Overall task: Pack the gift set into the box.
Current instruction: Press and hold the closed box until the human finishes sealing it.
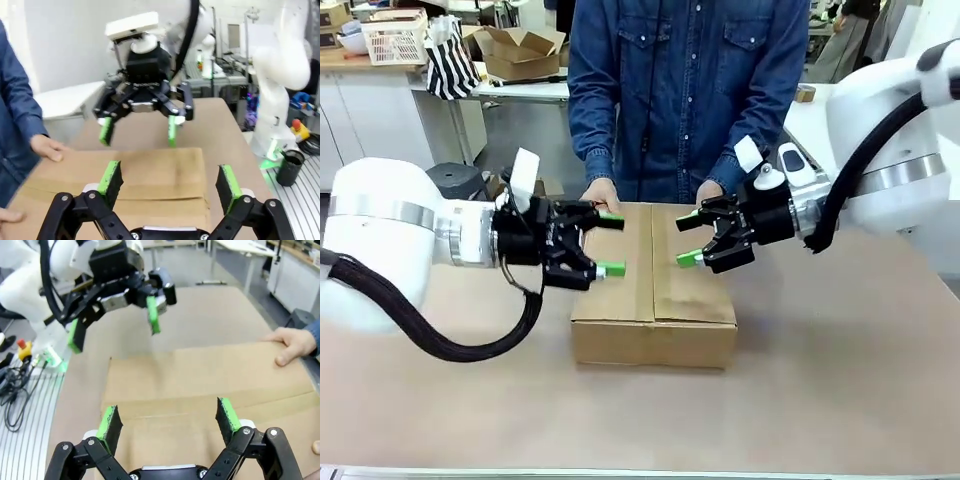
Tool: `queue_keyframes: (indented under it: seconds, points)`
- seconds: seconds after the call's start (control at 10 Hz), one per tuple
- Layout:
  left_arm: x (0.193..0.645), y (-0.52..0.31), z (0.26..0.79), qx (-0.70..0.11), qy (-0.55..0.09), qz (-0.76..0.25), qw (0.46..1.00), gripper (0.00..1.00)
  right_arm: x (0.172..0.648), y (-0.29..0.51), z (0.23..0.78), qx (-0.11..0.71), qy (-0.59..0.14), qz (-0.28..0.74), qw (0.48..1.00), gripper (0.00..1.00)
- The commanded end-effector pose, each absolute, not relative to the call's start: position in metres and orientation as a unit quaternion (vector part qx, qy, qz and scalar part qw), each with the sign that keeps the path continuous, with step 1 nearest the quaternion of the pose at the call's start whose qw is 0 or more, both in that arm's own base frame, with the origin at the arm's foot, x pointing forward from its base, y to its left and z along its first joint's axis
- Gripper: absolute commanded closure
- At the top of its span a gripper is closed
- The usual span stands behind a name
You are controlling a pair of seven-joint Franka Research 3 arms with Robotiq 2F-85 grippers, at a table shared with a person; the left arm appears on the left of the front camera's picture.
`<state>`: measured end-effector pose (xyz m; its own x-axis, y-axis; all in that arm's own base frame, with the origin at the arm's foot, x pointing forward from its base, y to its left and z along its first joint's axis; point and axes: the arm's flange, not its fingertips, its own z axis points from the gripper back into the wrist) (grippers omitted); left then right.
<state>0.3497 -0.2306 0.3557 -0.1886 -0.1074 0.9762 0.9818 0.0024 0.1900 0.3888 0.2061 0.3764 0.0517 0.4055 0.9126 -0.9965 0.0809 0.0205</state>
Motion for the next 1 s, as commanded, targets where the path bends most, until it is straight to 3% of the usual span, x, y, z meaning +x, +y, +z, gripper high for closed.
queue_keyframes:
  seconds: [0.0,0.5,0.9]
  points:
    - [0.366,-0.241,0.324,-0.444,-0.467,-0.599,0.475,0.00,0.391,0.214,0.355,0.374,-0.417,0.561,0.609,0.00]
    - [0.389,-0.231,0.287,-0.430,-0.445,-0.595,0.513,0.00,0.395,0.199,0.319,0.378,-0.391,0.527,0.653,0.00]
    - [0.394,-0.226,0.275,-0.422,-0.450,-0.579,0.532,0.00,0.412,0.196,0.294,0.396,-0.381,0.532,0.644,0.00]
